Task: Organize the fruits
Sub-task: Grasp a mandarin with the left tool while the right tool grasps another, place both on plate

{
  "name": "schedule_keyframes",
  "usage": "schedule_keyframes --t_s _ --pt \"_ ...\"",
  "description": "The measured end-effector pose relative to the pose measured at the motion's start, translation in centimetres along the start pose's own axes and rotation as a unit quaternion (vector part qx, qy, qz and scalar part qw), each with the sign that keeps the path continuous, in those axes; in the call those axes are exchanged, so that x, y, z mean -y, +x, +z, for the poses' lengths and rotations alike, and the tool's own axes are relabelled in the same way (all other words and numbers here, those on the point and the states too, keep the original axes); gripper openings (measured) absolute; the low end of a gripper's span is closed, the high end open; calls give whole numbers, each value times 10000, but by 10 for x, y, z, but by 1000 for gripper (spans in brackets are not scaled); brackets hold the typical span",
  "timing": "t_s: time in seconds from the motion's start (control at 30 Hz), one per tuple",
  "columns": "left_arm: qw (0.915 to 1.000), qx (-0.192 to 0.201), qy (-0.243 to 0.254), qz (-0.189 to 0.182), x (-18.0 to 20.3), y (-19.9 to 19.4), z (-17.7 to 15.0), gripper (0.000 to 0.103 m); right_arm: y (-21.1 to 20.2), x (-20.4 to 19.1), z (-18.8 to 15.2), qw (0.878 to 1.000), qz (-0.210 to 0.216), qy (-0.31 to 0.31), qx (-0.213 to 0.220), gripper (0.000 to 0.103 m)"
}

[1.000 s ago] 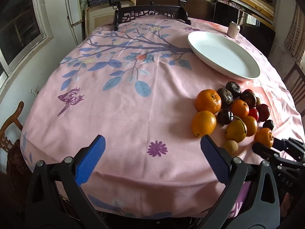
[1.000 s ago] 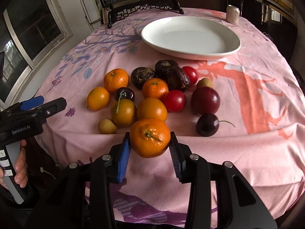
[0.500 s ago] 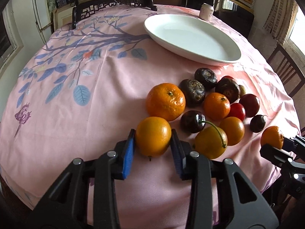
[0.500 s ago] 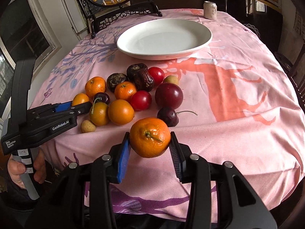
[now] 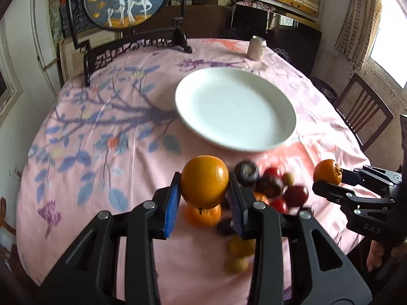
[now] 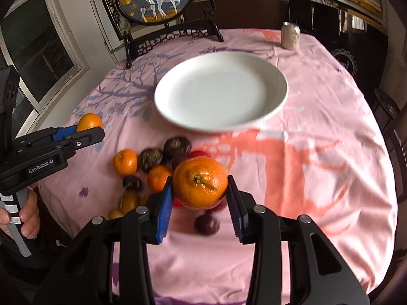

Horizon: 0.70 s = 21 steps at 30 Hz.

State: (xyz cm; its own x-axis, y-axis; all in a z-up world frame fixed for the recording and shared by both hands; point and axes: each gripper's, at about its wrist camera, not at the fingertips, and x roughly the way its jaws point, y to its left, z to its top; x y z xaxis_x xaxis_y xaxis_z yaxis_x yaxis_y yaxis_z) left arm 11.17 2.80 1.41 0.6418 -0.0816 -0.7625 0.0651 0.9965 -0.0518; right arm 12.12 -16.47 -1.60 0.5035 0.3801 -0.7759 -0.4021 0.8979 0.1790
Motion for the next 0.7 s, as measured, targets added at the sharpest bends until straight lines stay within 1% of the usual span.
schedule_keyframes --t_s 0.07,0.1,0.17,0.2,0.27,0.33,0.37,0.43,0.5,0.57,0.6,0.63,0.67,0.7 --pt "9999 11 -1 156 4 23 47 36 14 10 41 9999 -21 -102 129 41" --pt "9999 -72 -21 124 6 41 69 36 26 16 61 9998 -4 -126 138 41" --pt "9991 -377 -169 -33 7 86 109 36 55 31 99 9999 5 -103 74 41" --pt "9981 -565 -228 -38 8 110 125 36 70 37 115 9999 -9 -111 27 41" --pt "9956 -854 -379 68 7 152 145 36 103 48 140 9996 -116 -155 -185 41" --pt "9932 -1050 -494 -56 5 180 154 36 133 58 156 9986 -225 -114 -462 41" --pt "9924 -1091 -559 -113 4 189 158 36 143 63 161 9984 -192 -58 -536 41" --pt "9918 -1111 -613 -124 1 200 163 36 156 70 168 9982 -143 -14 -587 41" --pt "9916 -1137 -605 -152 0 208 167 37 165 73 174 9979 -247 -69 -599 41" --pt "9910 -1159 -646 -168 -1 209 169 37 172 73 178 9973 -290 -109 -665 51" --pt "9912 -1125 -663 -198 -2 205 170 42 171 74 179 9971 -383 -109 -655 58" --pt "9916 -1075 -667 -259 -3 198 171 46 166 72 180 9970 -508 -129 -574 58" --pt "9926 -981 -650 -306 -5 186 171 53 158 71 180 9967 -607 -180 -505 58" --pt "9940 -856 -609 -303 -6 171 169 57 146 70 178 9966 -649 -234 -442 58"
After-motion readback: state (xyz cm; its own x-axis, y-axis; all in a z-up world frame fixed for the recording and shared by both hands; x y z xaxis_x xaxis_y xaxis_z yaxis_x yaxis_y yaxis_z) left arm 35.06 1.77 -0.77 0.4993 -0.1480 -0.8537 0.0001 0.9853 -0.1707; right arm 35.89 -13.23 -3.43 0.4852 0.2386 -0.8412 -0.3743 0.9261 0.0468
